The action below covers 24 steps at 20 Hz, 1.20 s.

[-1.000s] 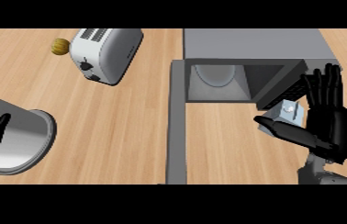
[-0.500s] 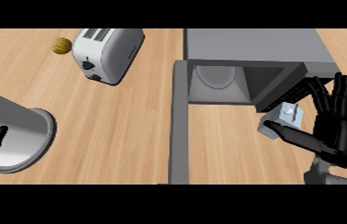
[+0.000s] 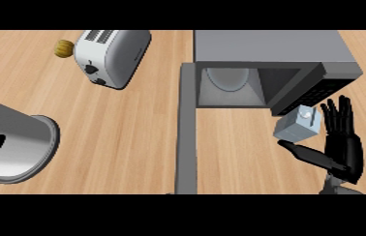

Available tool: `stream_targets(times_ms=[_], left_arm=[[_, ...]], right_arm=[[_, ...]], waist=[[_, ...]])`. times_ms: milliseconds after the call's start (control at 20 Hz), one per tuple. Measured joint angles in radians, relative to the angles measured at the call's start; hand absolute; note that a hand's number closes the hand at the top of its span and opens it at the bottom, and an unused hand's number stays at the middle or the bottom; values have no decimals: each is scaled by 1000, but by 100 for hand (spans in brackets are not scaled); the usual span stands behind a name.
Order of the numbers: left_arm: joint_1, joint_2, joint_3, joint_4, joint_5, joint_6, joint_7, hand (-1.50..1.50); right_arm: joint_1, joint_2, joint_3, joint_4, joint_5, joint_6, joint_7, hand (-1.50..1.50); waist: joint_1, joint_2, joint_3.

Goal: Pick up the milk, place it into the microwave and close the microwave

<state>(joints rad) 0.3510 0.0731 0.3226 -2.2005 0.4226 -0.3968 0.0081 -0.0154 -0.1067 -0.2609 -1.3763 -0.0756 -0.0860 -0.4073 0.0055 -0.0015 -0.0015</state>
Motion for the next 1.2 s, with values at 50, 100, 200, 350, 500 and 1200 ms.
stream_targets(times_ms=[50,100,200,350,500,1200], left_arm=[[9,-10,-7,-17,-6,0,5,-150],[13,-13,-2,-19,-2,-8,6,-150],[1,-20,-7,-16,-11,-3,18,-150],[-11,-26,1,-9,-10,-9,27,-150],[10,-39,18,-8,-7,-34,12,-150],[-7,-37,31,-20,7,-39,45,-150]], right_arm=[[-12,-4,-3,39,3,4,-23,-150],[-27,-18,-14,65,-3,13,-34,-150],[-52,-23,-22,143,1,21,-99,-150],[-55,-32,-33,196,-9,35,-143,-150],[-93,-44,-44,279,-4,20,-172,-150],[-275,-162,-155,802,9,-14,-396,-150]], waist=[[0,0,0],[1,1,1],[0,0,0],[-1,1,1],[1,1,1],[6,4,3]])
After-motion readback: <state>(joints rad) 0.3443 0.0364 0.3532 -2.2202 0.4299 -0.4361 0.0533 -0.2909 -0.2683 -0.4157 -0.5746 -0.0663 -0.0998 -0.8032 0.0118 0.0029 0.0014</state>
